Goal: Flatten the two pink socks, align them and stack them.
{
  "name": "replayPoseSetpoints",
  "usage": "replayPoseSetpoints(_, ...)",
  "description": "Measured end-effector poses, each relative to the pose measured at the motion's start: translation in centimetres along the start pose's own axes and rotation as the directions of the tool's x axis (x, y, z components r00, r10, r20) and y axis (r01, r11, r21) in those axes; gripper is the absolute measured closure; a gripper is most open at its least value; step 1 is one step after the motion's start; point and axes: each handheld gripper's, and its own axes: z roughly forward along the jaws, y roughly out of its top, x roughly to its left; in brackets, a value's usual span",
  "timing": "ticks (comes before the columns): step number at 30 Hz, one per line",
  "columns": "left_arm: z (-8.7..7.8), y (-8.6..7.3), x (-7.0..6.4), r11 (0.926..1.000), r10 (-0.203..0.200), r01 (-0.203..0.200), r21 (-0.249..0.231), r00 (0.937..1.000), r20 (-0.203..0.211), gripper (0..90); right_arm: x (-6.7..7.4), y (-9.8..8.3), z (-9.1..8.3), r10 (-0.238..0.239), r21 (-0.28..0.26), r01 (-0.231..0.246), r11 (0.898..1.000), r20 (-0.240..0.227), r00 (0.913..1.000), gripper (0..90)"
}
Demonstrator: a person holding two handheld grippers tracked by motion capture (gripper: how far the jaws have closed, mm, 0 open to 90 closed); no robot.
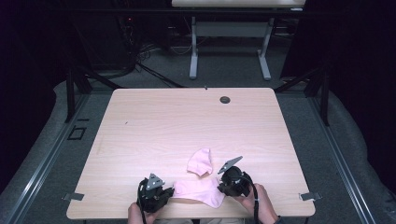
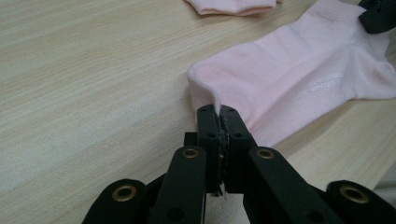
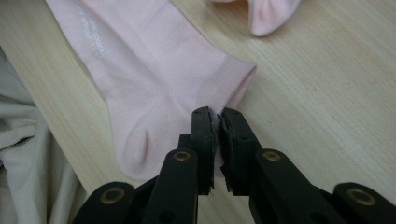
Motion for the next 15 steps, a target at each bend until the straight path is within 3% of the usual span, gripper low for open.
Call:
replayPoseSetpoints(2,0.0,0.1,0.0,1.0000,0.008,-0.008,0.003,0.9999,-0.011,87.6,0.0,0.0,0.1,-0.007,0.009,0.007,1.000,0.017,0.9998,79.3)
replayPoseSetpoints(7,-0.6,0.0,0.2,0.9998,-0.006,0.006,-0.020,0.9995,-0.030,48.4,-0.5,-0.2,-0.3,-0.012,-0.017,0.012,1.000,-0.001,0.9999,65.4)
replayPoseSetpoints(10,-1.4,0.2,0.6,0.9991,-0.011,0.009,-0.042,0.9990,-0.043,32.7,-0.7,-0.2,-0.9,-0.009,-0.039,0.009,0.999,-0.003,1.0000,53.8)
replayPoseSetpoints(13,-2.1,0.6,1.5,0.9995,-0.002,-0.001,-0.033,0.9964,-0.085,21.1,-0.8,0.2,-1.4,-0.018,-0.053,0.018,0.998,0.002,0.9998,42.9)
replayPoseSetpoints(15,-2.1,0.8,2.4,0.9999,0.013,-0.013,-0.002,0.9877,-0.156,13.3,-0.8,0.7,-1.5,-0.026,-0.064,0.027,0.998,0.018,0.9995,36.3)
